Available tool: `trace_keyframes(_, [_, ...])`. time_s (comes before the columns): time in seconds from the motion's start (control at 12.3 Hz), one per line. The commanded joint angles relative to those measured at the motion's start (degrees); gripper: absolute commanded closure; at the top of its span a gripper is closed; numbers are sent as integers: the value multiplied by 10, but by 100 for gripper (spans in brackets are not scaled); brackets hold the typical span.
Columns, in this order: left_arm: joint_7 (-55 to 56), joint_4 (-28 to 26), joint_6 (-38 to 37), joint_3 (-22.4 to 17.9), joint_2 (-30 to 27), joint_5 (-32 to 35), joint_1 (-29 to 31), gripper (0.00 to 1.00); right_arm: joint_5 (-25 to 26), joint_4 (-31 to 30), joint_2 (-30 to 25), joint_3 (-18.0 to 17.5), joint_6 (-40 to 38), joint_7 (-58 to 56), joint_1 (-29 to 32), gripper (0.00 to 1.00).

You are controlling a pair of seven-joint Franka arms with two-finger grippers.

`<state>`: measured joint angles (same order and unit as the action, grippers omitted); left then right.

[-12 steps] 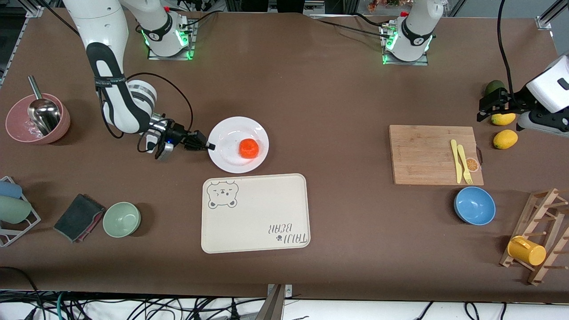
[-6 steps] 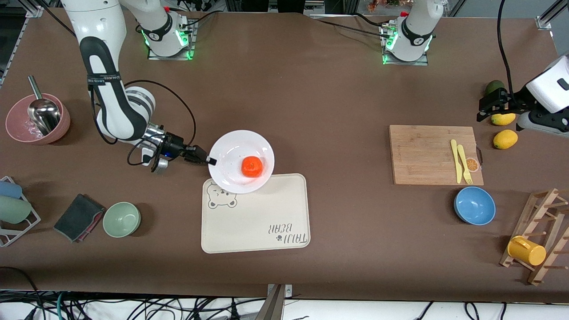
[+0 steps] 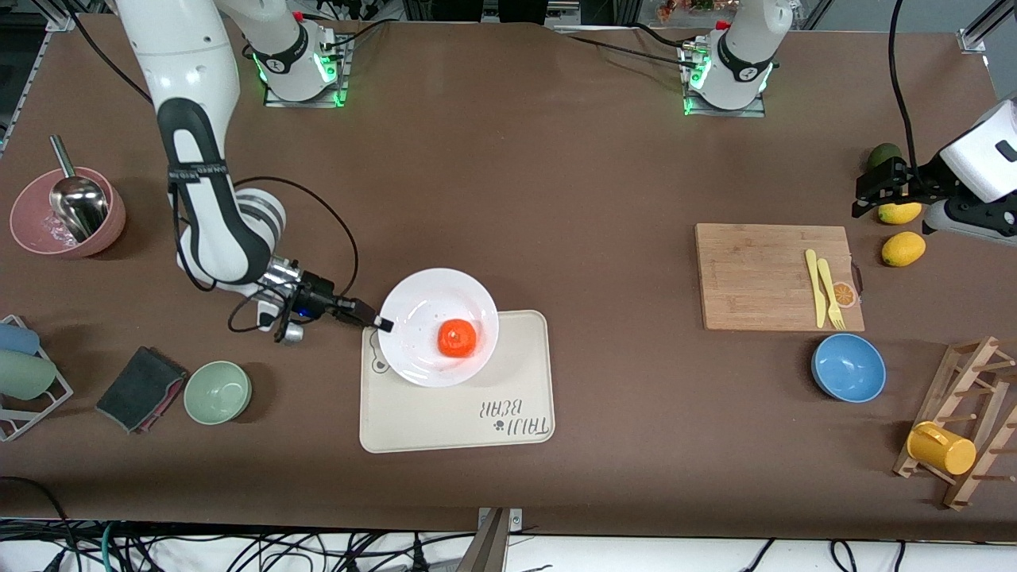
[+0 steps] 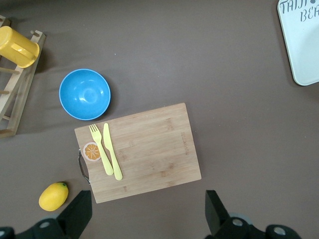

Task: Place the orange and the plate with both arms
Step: 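Slide the plate with the right gripper onto the bear tray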

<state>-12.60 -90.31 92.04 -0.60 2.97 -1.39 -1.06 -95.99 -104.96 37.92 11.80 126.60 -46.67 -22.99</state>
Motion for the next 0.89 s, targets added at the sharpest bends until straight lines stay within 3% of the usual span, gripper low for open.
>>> trace_keyframes(0.0, [-9, 13, -10, -2, 5, -7, -1, 0, -11, 95, 71, 0, 0, 32, 0, 100])
trace_keyframes(0.24, [-9, 13, -10, -2, 5, -7, -1, 0, -10, 197, 149, 0, 0, 79, 1, 100])
trace_keyframes(0.65, [-9, 13, -10, -2, 5, -7, -1, 0, -7, 201, 156, 0, 8, 79, -1, 100])
trace_keyframes(0.73, [-9, 13, -10, -2, 5, -7, -1, 0, -5, 201, 156, 0, 8, 77, 1, 94])
trace_keyframes(0.81, [-9, 13, -10, -2, 5, -7, -1, 0, -3, 201, 156, 1, 7, 76, 2, 82])
